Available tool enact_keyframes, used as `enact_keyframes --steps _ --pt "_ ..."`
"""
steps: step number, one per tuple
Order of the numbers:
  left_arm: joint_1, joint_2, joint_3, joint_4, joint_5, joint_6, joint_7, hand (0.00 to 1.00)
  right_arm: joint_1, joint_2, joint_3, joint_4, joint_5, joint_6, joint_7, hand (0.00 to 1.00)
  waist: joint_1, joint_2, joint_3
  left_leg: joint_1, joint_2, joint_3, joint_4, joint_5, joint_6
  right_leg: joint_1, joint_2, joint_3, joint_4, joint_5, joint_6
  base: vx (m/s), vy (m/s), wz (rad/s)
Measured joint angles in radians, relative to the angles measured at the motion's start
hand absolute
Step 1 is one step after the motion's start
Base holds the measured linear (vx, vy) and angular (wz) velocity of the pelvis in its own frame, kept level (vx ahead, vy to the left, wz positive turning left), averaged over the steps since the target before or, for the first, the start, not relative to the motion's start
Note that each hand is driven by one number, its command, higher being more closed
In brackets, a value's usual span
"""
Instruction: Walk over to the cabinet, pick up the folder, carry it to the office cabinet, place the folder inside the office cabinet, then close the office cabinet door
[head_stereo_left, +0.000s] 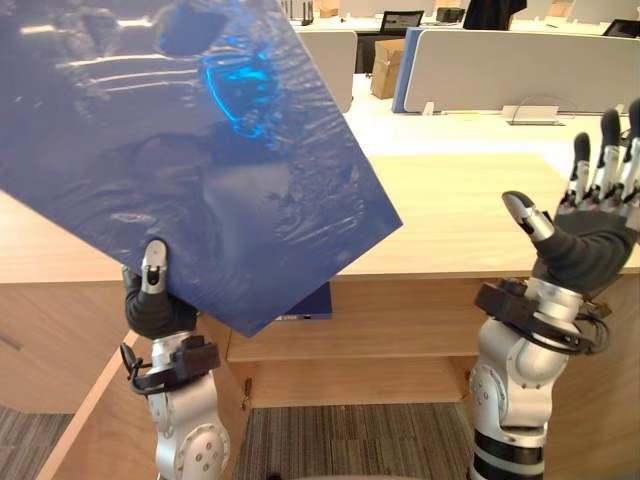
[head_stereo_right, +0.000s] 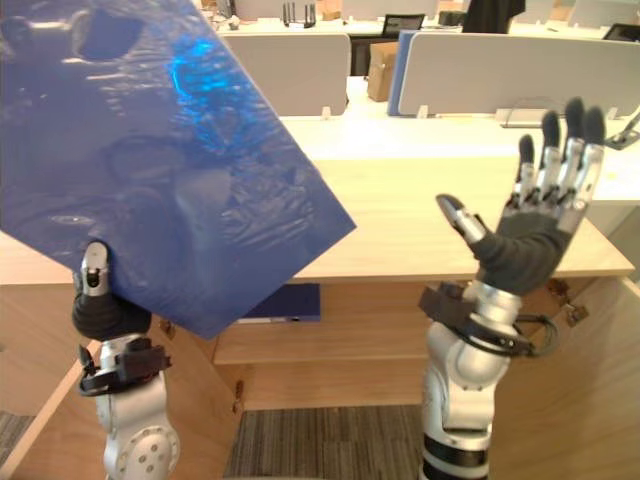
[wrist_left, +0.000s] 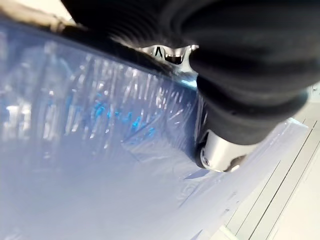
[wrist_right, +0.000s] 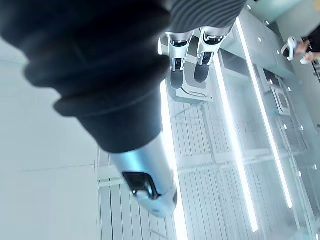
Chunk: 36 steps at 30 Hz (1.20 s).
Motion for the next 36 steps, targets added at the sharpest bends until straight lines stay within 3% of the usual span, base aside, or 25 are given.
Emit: enact_keyframes --steps 13,21,31,34,35,36 --pt "-0.032 0.018 -0.005 0.087 0.061 0.029 0.001 1.00 -0.200 -0.129 0.184 0.251 0.247 0.061 0.151 0.00 0.012 0.001 0.000 0.000 -0.004 -0.011 0.000 0.002 0.002 0.008 -0.001 -0.006 0.000 0.001 0.001 -0.01 0.000 0.02" --pt "-0.037 0.041 -0.043 0.116 0.080 0.029 0.001 1.00 -0.375 -0.215 0.346 0.464 0.532 0.097 0.245 0.00 0.016 0.001 -0.001 0.000 -0.006 -0.018 0.000 0.008 0.006 0.008 -0.002 -0.011 0.002 0.001 0.001 -0.01 0.002 0.01" --pt "-0.029 0.110 -0.044 0.117 0.079 0.030 0.026 1.00 -0.499 -0.329 0.519 0.628 0.682 0.137 0.300 0.00 0.033 0.001 -0.001 -0.012 -0.010 -0.051 -0.001 0.022 0.008 0.012 -0.004 -0.045 0.002 0.002 0.000 -0.03 0.001 0.10" --pt "-0.018 0.137 -0.044 0.117 0.075 0.030 0.040 1.00 -0.545 -0.411 0.620 0.654 0.740 0.153 0.320 0.00 0.035 0.001 -0.001 -0.020 -0.011 -0.060 -0.001 0.029 0.006 0.009 -0.004 -0.055 0.000 0.004 -0.001 -0.02 0.003 0.09" --pt "-0.016 0.145 -0.044 0.117 0.075 0.030 0.044 1.00 -0.557 -0.435 0.646 0.659 0.757 0.159 0.331 1.00 0.035 0.000 -0.001 -0.020 -0.011 -0.060 -0.001 0.029 0.006 0.009 -0.004 -0.055 0.000 0.004 -0.002 -0.02 0.003 0.04" --pt "-0.012 0.159 -0.044 0.117 0.075 0.030 0.047 1.00 -0.581 -0.488 0.706 0.660 0.778 0.163 0.343 1.00 0.035 0.000 -0.001 -0.021 -0.011 -0.061 -0.001 0.030 0.006 0.009 -0.003 -0.056 0.000 0.005 -0.002 -0.01 0.000 0.04"
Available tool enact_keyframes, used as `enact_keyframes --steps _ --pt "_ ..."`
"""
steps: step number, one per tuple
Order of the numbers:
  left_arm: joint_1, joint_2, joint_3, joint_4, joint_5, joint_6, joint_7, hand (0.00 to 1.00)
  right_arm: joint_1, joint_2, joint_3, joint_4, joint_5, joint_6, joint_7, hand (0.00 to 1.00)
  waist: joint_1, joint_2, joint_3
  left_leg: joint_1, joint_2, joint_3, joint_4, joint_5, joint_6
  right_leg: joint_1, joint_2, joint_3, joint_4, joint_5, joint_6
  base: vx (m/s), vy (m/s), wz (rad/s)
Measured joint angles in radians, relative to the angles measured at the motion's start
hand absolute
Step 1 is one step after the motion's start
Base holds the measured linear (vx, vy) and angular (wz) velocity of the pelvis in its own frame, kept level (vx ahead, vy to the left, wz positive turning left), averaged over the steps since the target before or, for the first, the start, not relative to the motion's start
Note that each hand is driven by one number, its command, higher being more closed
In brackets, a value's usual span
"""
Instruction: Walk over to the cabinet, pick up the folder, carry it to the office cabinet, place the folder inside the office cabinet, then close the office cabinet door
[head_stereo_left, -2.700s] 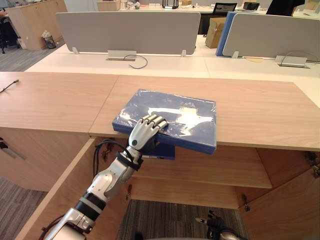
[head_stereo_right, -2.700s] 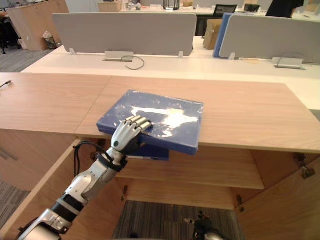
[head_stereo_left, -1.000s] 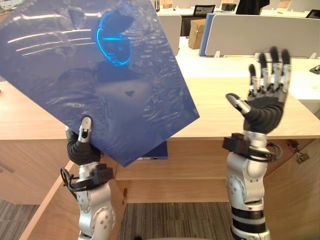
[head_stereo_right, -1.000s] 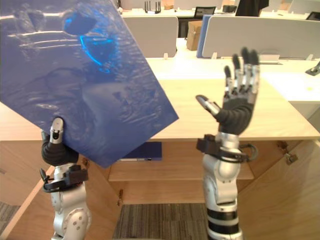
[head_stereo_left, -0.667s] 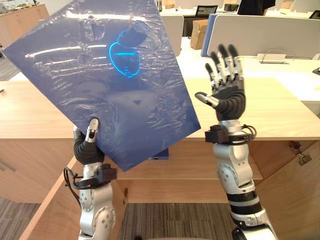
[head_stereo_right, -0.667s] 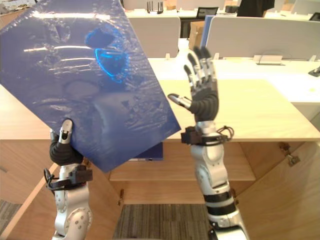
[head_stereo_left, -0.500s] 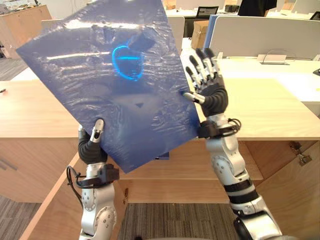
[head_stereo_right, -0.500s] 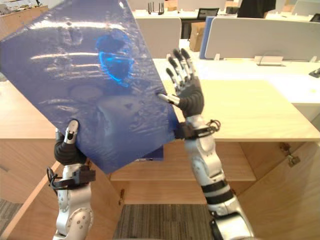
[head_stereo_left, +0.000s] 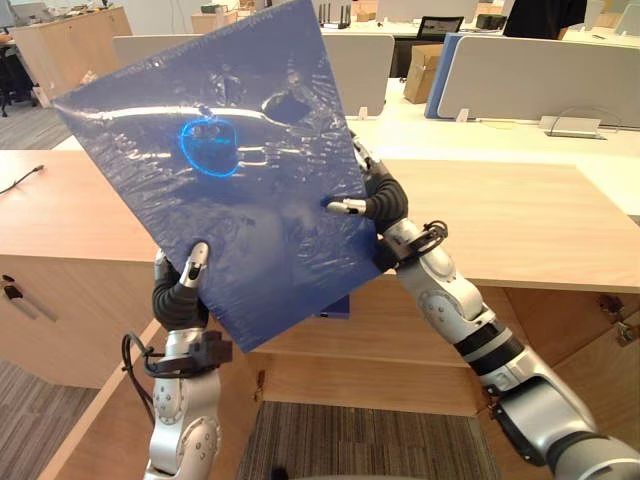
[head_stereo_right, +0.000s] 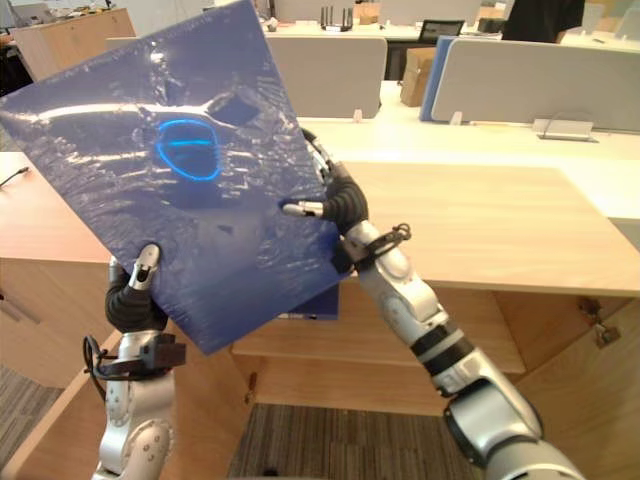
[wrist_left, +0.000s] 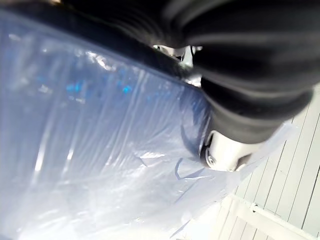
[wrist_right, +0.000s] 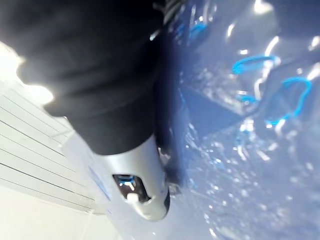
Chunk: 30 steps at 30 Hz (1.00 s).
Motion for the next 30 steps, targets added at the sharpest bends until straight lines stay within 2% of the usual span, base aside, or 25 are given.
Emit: enact_keyframes --steps 1,2,3,5,8,11,12,20,22,24,25,26,27,28,29,30 --pt "0.005 0.024 0.000 0.000 0.005 0.001 0.001 1.00 -0.045 -0.082 0.093 0.000 0.014 0.018 0.023 1.00 0.000 0.000 0.000 -0.001 0.000 -0.003 0.000 0.002 -0.001 0.000 0.000 -0.003 0.000 0.000 -0.001 -0.02 -0.001 0.07" --pt "0.011 0.052 -0.003 0.000 0.016 0.001 0.001 1.00 -0.084 -0.154 0.171 -0.002 0.064 0.055 0.048 1.00 0.001 -0.002 -0.001 -0.003 0.000 -0.006 0.000 0.003 -0.001 0.000 0.002 -0.006 -0.001 0.001 -0.001 -0.02 -0.003 0.09" --pt "0.012 0.065 -0.006 0.000 0.022 0.006 0.001 1.00 -0.096 -0.193 0.210 -0.003 0.102 0.073 0.062 1.00 0.003 -0.004 -0.003 -0.005 0.001 -0.009 0.000 0.004 -0.002 0.000 0.002 -0.008 -0.001 0.001 -0.002 -0.02 -0.004 0.07" --pt "0.017 0.081 -0.019 0.000 0.037 0.006 0.001 1.00 -0.108 -0.257 0.276 -0.012 0.163 0.108 0.091 1.00 0.006 -0.006 -0.004 -0.006 0.001 -0.012 0.000 0.005 -0.002 -0.001 0.002 -0.008 -0.002 0.001 -0.002 -0.01 0.000 0.04" --pt "0.017 0.103 -0.022 0.000 0.067 0.006 -0.001 1.00 -0.108 -0.349 0.338 -0.057 0.168 0.151 0.125 1.00 0.013 -0.008 -0.005 -0.007 0.001 -0.012 0.000 0.005 -0.002 -0.002 0.003 -0.008 -0.002 0.002 -0.002 0.00 0.000 0.00" --pt "0.014 0.114 -0.049 -0.001 0.073 -0.003 -0.005 1.00 -0.108 -0.405 0.344 -0.094 0.170 0.158 0.152 1.00 0.014 -0.009 -0.009 -0.009 0.001 -0.012 0.000 0.005 -0.002 -0.004 0.003 -0.008 -0.002 0.002 -0.002 0.00 0.000 0.00" --pt "0.014 0.107 -0.059 -0.001 0.073 -0.005 -0.006 0.00 -0.108 -0.421 0.342 -0.103 0.169 0.158 0.157 1.00 0.017 -0.011 -0.012 -0.009 0.001 -0.012 0.000 0.005 -0.003 -0.005 0.003 -0.008 -0.002 0.002 -0.002 0.00 0.000 0.00" --pt "0.012 0.137 -0.112 -0.003 0.065 -0.041 -0.080 0.00 -0.098 -0.482 0.308 -0.131 0.153 0.157 0.195 1.00 0.029 -0.014 -0.015 -0.009 0.009 0.004 0.000 0.004 -0.003 -0.015 0.006 0.004 0.004 0.003 -0.005 -0.01 0.002 -0.05" --pt "0.010 0.144 -0.135 -0.002 0.023 -0.054 -0.099 0.00 -0.047 -0.488 0.217 -0.170 0.102 0.157 0.195 1.00 0.029 -0.014 -0.015 -0.009 0.010 0.008 0.000 0.004 -0.004 -0.019 0.005 0.010 0.007 0.003 -0.005 -0.01 0.006 -0.09" --pt "0.002 0.178 -0.193 0.015 -0.094 -0.054 -0.191 0.00 0.058 -0.477 0.032 -0.230 -0.002 0.150 0.190 1.00 0.025 -0.013 -0.016 -0.009 0.011 0.015 0.000 0.003 -0.005 -0.024 0.004 0.019 0.009 0.004 -0.005 -0.01 0.012 -0.08" --pt "-0.003 0.189 -0.211 0.035 -0.119 -0.053 -0.219 0.00 0.081 -0.470 -0.012 -0.245 -0.020 0.148 0.189 1.00 0.022 -0.012 -0.017 -0.009 0.012 0.017 0.000 0.003 -0.005 -0.024 0.004 0.020 0.009 0.004 -0.005 -0.01 0.006 -0.11" --pt "-0.008 0.208 -0.243 0.085 -0.166 -0.039 -0.287 0.00 0.119 -0.451 -0.095 -0.275 -0.071 0.146 0.181 1.00 0.011 -0.010 -0.018 -0.009 0.013 0.022 0.000 0.002 -0.006 -0.028 0.005 0.023 0.011 0.004 -0.005 -0.01 0.000 -0.13" --pt "-0.008 0.219 -0.267 0.143 -0.217 -0.002 -0.356 0.00 0.156 -0.422 -0.173 -0.320 -0.153 0.138 0.167 1.00 -0.003 -0.010 -0.018 -0.009 0.014 0.028 0.000 0.001 -0.007 -0.034 0.008 0.028 0.014 0.004 -0.004 -0.01 -0.004 -0.13" --pt "-0.008 0.220 -0.273 0.161 -0.226 0.005 -0.371 0.00 0.165 -0.413 -0.196 -0.332 -0.175 0.135 0.167 1.00 -0.006 -0.009 -0.018 -0.009 0.014 0.029 0.000 0.001 -0.007 -0.035 0.009 0.030 0.014 0.004 -0.005 -0.01 -0.006 -0.17" --pt "-0.007 0.218 -0.291 0.241 -0.239 0.041 -0.416 0.00 0.203 -0.373 -0.269 -0.380 -0.264 0.125 0.161 1.00 -0.015 -0.009 -0.019 -0.010 0.015 0.034 0.000 0.000 -0.008 -0.040 0.010 0.046 0.014 0.006 -0.004 0.00 -0.003 -0.25" --pt "-0.004 0.213 -0.301 0.348 -0.242 0.088 -0.449 0.00 0.226 -0.309 -0.329 -0.423 -0.333 0.095 0.154 1.00 -0.030 -0.007 -0.020 -0.011 0.018 0.042 0.000 -0.001 -0.009 -0.047 0.011 0.055 0.014 0.009 -0.004 0.00 0.000 -0.31"
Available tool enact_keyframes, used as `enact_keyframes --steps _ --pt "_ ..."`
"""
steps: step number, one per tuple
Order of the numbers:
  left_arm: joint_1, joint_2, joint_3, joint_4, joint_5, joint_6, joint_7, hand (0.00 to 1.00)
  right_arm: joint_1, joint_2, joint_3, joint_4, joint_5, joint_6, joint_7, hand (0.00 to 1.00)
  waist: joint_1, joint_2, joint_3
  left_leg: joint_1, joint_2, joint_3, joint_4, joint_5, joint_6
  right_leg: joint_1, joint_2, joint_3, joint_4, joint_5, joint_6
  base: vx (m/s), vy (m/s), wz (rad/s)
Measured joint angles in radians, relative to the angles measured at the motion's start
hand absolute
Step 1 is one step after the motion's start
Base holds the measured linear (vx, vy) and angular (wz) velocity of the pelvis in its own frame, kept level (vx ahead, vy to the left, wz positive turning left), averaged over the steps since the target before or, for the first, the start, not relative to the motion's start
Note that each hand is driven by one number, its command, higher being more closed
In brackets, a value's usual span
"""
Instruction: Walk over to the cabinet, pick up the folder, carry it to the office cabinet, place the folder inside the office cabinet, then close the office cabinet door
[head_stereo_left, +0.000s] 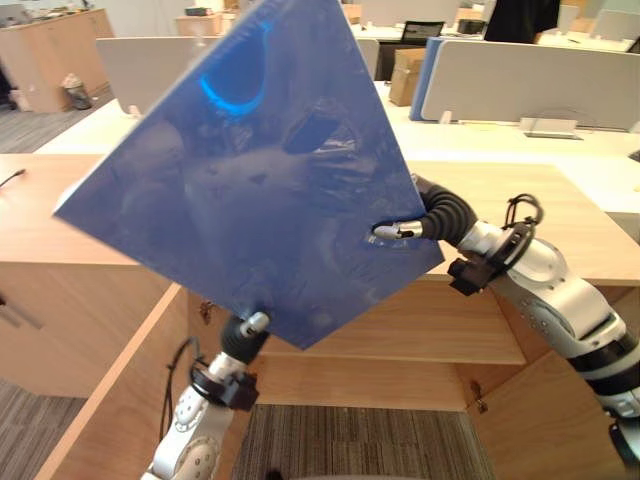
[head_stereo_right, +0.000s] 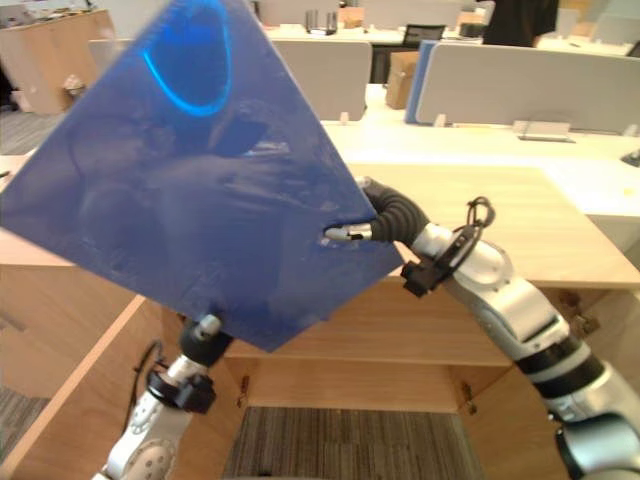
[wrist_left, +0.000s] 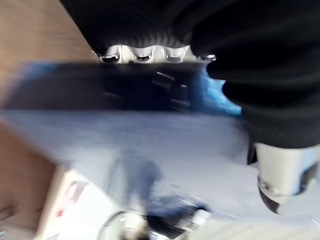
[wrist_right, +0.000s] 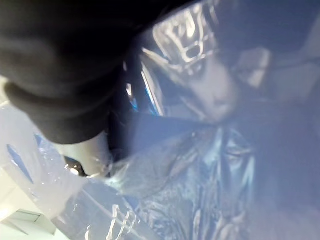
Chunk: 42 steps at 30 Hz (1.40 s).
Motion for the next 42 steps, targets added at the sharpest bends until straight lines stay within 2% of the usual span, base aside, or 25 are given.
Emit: enact_keyframes --steps 1,3,4,7,9,12,14,19,22,24,27,29,30,32,33,35,36,37,38,39,42 --pt "0.000 -0.001 -0.006 0.057 -0.001 0.022 -0.008 0.00 0.008 0.037 -0.027 -0.022 -0.029 -0.018 -0.005 1.00 -0.008 0.001 0.000 -0.001 0.002 0.006 0.000 -0.001 -0.001 -0.004 0.001 0.006 0.000 0.002 0.000 0.00 0.001 -0.39" --pt "-0.001 -0.003 -0.020 0.259 0.029 0.100 -0.038 0.00 0.018 0.141 -0.084 -0.118 -0.202 -0.109 -0.055 1.00 -0.039 0.001 -0.001 -0.002 0.008 0.025 0.000 -0.004 -0.002 -0.016 0.005 0.028 -0.003 0.008 -0.001 -0.01 0.000 -0.30" --pt "-0.002 -0.003 -0.027 0.303 0.039 0.109 -0.042 0.00 0.023 0.153 -0.093 -0.145 -0.240 -0.131 -0.067 1.00 -0.044 0.001 -0.001 -0.003 0.009 0.027 0.000 -0.005 -0.002 -0.017 0.006 0.029 -0.003 0.009 -0.001 -0.01 0.001 -0.12" --pt "-0.010 -0.020 -0.057 0.529 0.198 0.131 -0.068 0.00 0.096 0.179 -0.074 -0.235 -0.508 -0.239 -0.093 1.00 -0.043 0.002 -0.002 -0.002 0.022 0.049 0.000 -0.011 -0.004 -0.026 0.009 0.054 -0.006 0.014 -0.002 -0.01 0.002 -0.20" --pt "-0.011 -0.050 -0.057 0.656 0.288 0.134 -0.070 0.00 0.158 0.181 -0.023 -0.233 -0.599 -0.256 -0.094 1.00 -0.042 -0.001 -0.003 -0.002 0.028 0.061 0.000 -0.012 -0.004 -0.028 0.013 0.066 -0.015 0.023 -0.004 -0.02 0.005 -0.21" --pt "-0.012 -0.131 0.012 0.840 0.424 0.139 -0.031 0.00 0.257 0.175 0.064 -0.159 -0.739 -0.252 -0.089 1.00 -0.039 -0.003 -0.002 -0.003 0.032 0.087 -0.001 -0.013 -0.006 -0.037 0.019 0.095 -0.025 0.036 -0.006 -0.03 0.012 -0.27" --pt "-0.013 -0.165 0.067 0.909 0.464 0.140 0.010 0.00 0.298 0.155 0.106 -0.101 -0.804 -0.242 -0.082 1.00 -0.036 -0.005 -0.001 -0.003 0.040 0.098 -0.001 -0.014 -0.008 -0.039 0.022 0.106 -0.035 0.045 -0.007 -0.03 0.014 -0.20" --pt "-0.020 -0.178 0.142 0.981 0.516 0.131 0.101 0.00 0.328 0.080 0.233 0.081 -0.893 -0.234 -0.053 1.00 -0.027 -0.008 0.007 -0.002 0.043 0.120 0.000 -0.019 -0.012 -0.044 0.030 0.130 -0.050 0.058 -0.005 -0.02 0.013 -0.16" --pt "-0.036 -0.187 0.207 1.043 0.519 0.131 0.162 0.00 0.324 0.081 0.322 0.305 -0.998 -0.233 -0.049 1.00 -0.016 -0.010 0.010 -0.001 0.042 0.129 0.000 -0.025 -0.011 -0.046 0.032 0.139 -0.057 0.063 -0.004 0.00 0.011 -0.11" --pt "-0.041 -0.195 0.252 1.076 0.549 0.143 0.240 0.00 0.286 0.085 0.387 0.470 -1.098 -0.227 -0.061 1.00 0.004 -0.007 0.029 0.006 0.038 0.139 0.001 -0.034 -0.008 -0.058 0.028 0.162 -0.046 0.064 -0.001 0.01 0.051 -0.32" --pt "-0.057 -0.213 0.310 1.081 0.603 0.142 0.307 0.00 0.193 0.093 0.471 0.615 -1.245 -0.220 -0.068 1.00 0.024 -0.006 0.090 0.010 0.019 0.142 0.035 -0.076 0.007 -0.117 0.014 0.193 0.082 0.009 0.015 -0.02 0.040 -0.44" --pt "-0.091 -0.233 0.333 1.080 0.670 0.142 0.339 0.00 0.173 0.104 0.487 0.697 -1.365 -0.213 -0.058 1.00 0.053 -0.001 0.140 -0.001 0.013 0.156 0.114 -0.118 0.020 -0.178 -0.005 0.168 0.246 -0.025 0.031 -0.05 0.009 -0.30" --pt "-0.104 -0.237 0.348 1.079 0.708 0.142 0.348 0.00 0.161 0.128 0.478 0.726 -1.396 -0.191 -0.068 1.00 0.055 0.004 0.156 -0.019 0.021 0.154 0.161 -0.141 0.030 -0.213 -0.010 0.136 0.317 -0.024 0.031 -0.05 0.009 -0.21" --pt "-0.122 -0.238 0.354 1.082 0.739 0.146 0.359 0.00 0.157 0.179 0.441 0.772 -1.404 -0.170 -0.082 1.00 0.052 0.007 0.178 -0.025 0.039 0.141 0.196 -0.158 0.037 -0.236 -0.019 0.074 0.384 -0.020 0.031 -0.04 -0.005 0.10" --pt "-0.128 -0.249 0.364 1.082 0.756 0.146 0.365 0.00 0.161 0.210 0.413 0.796 -1.401 -0.156 -0.088 1.00 0.046 0.008 0.183 -0.026 0.041 0.118 0.211 -0.167 0.036 -0.244 -0.057 0.006 0.419 -0.051 -0.011 -0.03 -0.011 0.32" --pt "-0.133 -0.258 0.374 1.081 0.762 0.146 0.386 0.00 0.161 0.245 0.372 0.816 -1.382 -0.141 -0.094 1.00 0.049 0.015 0.194 -0.044 0.053 0.088 0.264 -0.205 0.032 -0.247 -0.124 -0.043 0.433 -0.065 -0.014 -0.05 -0.054 0.44" --pt "-0.138 -0.259 0.391 1.078 0.765 0.144 0.402 0.00 0.161 0.273 0.339 0.821 -1.357 -0.127 -0.109 1.00 0.058 0.001 0.204 -0.063 0.067 0.069 0.315 -0.235 0.011 -0.244 -0.156 -0.060 0.386 -0.060 -0.012 -0.05 -0.131 0.38" --pt "-0.138 -0.254 0.402 1.078 0.766 0.144 0.410 0.00 0.161 0.292 0.322 0.825 -1.342 -0.120 -0.117 1.00 0.066 -0.007 0.207 -0.076 0.070 0.065 0.339 -0.245 0.002 -0.242 -0.167 -0.067 0.344 -0.051 -0.006 -0.04 -0.223 0.26" --pt "-0.139 -0.230 0.416 1.078 0.766 0.144 0.431 0.00 0.160 0.345 0.277 0.834 -1.308 -0.106 -0.133 1.00 0.076 -0.046 0.210 -0.107 0.066 0.060 0.394 -0.270 -0.025 -0.233 -0.203 -0.091 0.253 0.017 0.028 -0.01 -0.266 0.22" --pt "-0.140 -0.231 0.438 1.084 0.765 0.150 0.449 0.00 0.158 0.388 0.235 0.855 -1.268 -0.085 -0.160 1.00 0.078 -0.034 0.226 -0.126 0.091 0.035 0.445 -0.290 -0.049 -0.230 -0.184 -0.118 0.262 0.024 0.058 0.01 -0.264 0.18" --pt "-0.125 -0.249 0.487 1.083 0.765 0.156 0.481 0.00 0.158 0.438 0.215 0.855 -1.183 -0.052 -0.192 1.00 0.084 -0.026 0.232 -0.128 0.146 0.022 0.433 -0.284 -0.069 -0.238 -0.130 -0.134 0.267 0.014 0.053 0.08 -0.204 -0.03"
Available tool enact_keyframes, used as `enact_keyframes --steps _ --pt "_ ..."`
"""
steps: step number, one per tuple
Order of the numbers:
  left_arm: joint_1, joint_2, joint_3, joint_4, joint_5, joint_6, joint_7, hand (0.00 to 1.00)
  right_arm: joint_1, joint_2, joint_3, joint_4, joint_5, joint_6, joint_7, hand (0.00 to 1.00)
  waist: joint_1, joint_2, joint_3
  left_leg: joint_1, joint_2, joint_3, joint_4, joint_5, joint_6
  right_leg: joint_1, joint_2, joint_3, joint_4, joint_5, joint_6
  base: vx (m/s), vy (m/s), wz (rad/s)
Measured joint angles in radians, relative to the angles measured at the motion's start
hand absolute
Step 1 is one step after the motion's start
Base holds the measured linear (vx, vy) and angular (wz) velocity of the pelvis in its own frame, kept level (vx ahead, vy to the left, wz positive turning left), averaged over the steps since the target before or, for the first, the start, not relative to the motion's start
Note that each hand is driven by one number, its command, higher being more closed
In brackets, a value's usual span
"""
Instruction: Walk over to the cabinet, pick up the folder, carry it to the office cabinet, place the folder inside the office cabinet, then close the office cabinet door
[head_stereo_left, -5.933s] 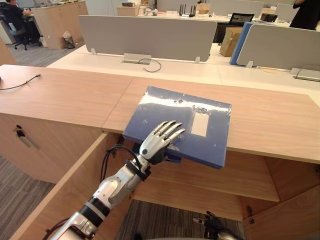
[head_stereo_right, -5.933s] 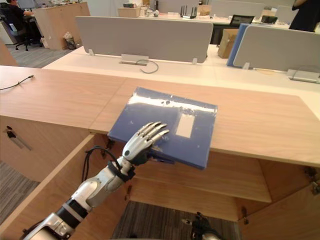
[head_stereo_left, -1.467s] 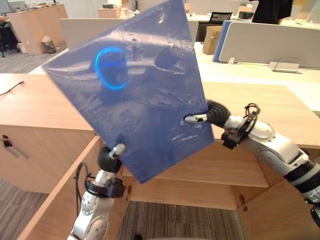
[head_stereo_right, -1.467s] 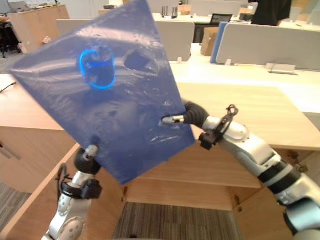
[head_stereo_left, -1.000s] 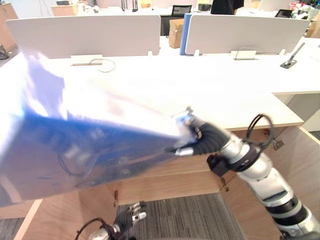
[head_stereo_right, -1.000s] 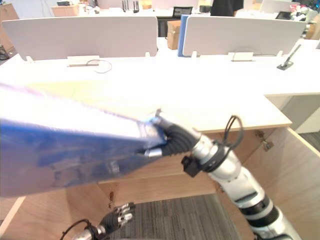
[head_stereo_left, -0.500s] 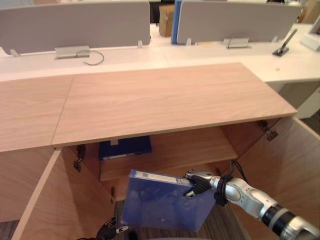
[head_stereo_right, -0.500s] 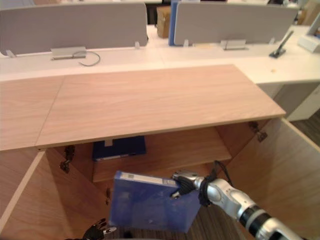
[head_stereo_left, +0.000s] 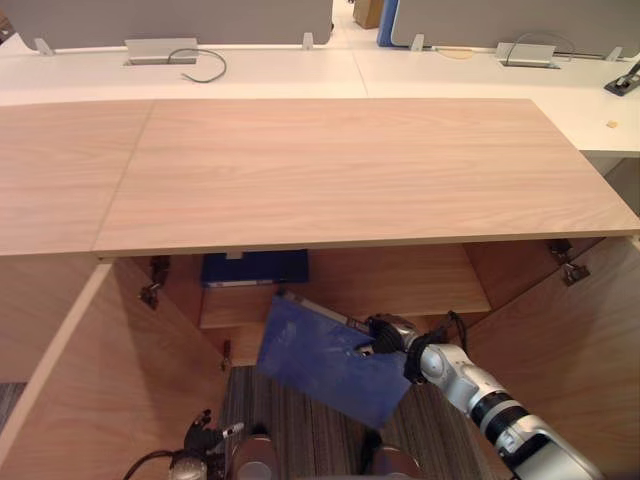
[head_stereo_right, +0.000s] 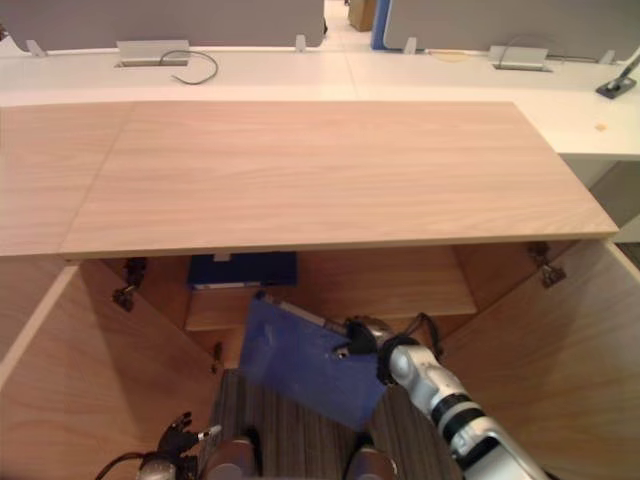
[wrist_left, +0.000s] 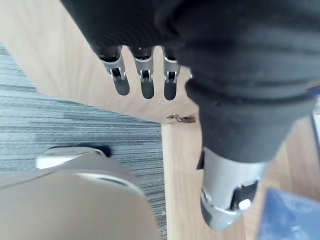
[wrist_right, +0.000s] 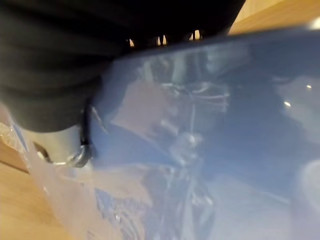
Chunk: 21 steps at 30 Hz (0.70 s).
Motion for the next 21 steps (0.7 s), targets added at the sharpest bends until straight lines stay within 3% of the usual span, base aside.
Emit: enact_keyframes --steps 2,5,6,7,10,15,17,19,21 --pt "-0.012 -0.010 0.026 0.000 0.001 0.000 0.018 0.00 0.005 0.010 -0.020 -0.004 0.079 0.011 -0.006 1.00 -0.001 0.002 0.005 -0.001 0.018 -0.003 -0.008 0.004 -0.024 -0.006 0.013 -0.012 0.020 -0.010 -0.004 0.11 -0.113 0.00" --pt "-0.041 -0.025 0.042 -0.003 0.004 0.000 0.035 0.00 0.017 0.009 -0.074 -0.043 0.173 0.021 -0.009 1.00 -0.011 0.003 0.025 -0.021 0.013 -0.017 0.003 0.006 -0.027 -0.025 -0.004 -0.042 0.067 -0.025 -0.005 0.11 -0.046 0.22" --pt "-0.072 -0.042 0.043 -0.006 0.010 0.000 0.042 0.00 0.027 0.012 -0.130 -0.083 0.266 0.022 -0.010 1.00 -0.026 0.001 0.043 -0.051 -0.006 -0.040 0.021 0.005 -0.026 -0.052 -0.032 -0.066 0.116 -0.044 0.001 0.02 0.007 0.38" --pt "-0.086 -0.051 0.043 -0.009 0.010 0.000 0.044 0.00 0.028 0.013 -0.158 -0.094 0.317 0.022 -0.013 1.00 -0.028 -0.003 0.056 -0.059 -0.017 -0.047 0.030 0.003 -0.024 -0.062 -0.047 -0.069 0.140 -0.053 0.002 0.01 0.013 0.47" --pt "-0.103 -0.071 0.048 -0.034 0.005 -0.005 0.056 0.00 0.024 0.043 -0.299 -0.139 0.623 0.013 -0.047 1.00 -0.026 -0.007 0.100 -0.132 -0.059 -0.067 0.127 -0.032 -0.011 -0.120 -0.108 -0.070 0.250 -0.108 0.011 -0.05 0.020 0.35" --pt "-0.131 -0.062 0.085 -0.061 -0.009 -0.014 0.095 0.00 -0.001 0.088 -0.453 -0.157 0.961 -0.030 -0.096 1.00 -0.027 0.001 0.158 -0.258 -0.076 -0.107 0.314 -0.106 -0.001 -0.194 -0.152 -0.073 0.381 -0.170 0.017 -0.12 0.042 0.22" --pt "-0.140 -0.065 0.120 -0.078 -0.015 -0.013 0.119 0.00 -0.002 0.125 -0.509 -0.177 1.185 -0.054 -0.107 1.00 -0.027 0.010 0.180 -0.324 -0.076 -0.118 0.413 -0.144 0.005 -0.241 -0.173 -0.068 0.455 -0.195 0.021 -0.13 0.071 0.12" --pt "-0.141 -0.071 0.142 -0.095 -0.018 -0.012 0.127 0.00 -0.006 0.153 -0.534 -0.210 1.287 -0.059 -0.115 1.00 -0.028 0.016 0.195 -0.360 -0.081 -0.120 0.463 -0.161 0.010 -0.271 -0.189 -0.064 0.501 -0.210 0.024 -0.09 0.051 0.09" --pt "-0.144 -0.091 0.180 -0.124 -0.047 -0.012 0.146 0.00 -0.031 0.183 -0.536 -0.233 1.484 -0.067 -0.116 1.00 -0.022 0.028 0.216 -0.424 -0.083 -0.120 0.533 -0.183 0.016 -0.330 -0.204 -0.051 0.561 -0.226 0.025 -0.12 0.073 0.07"
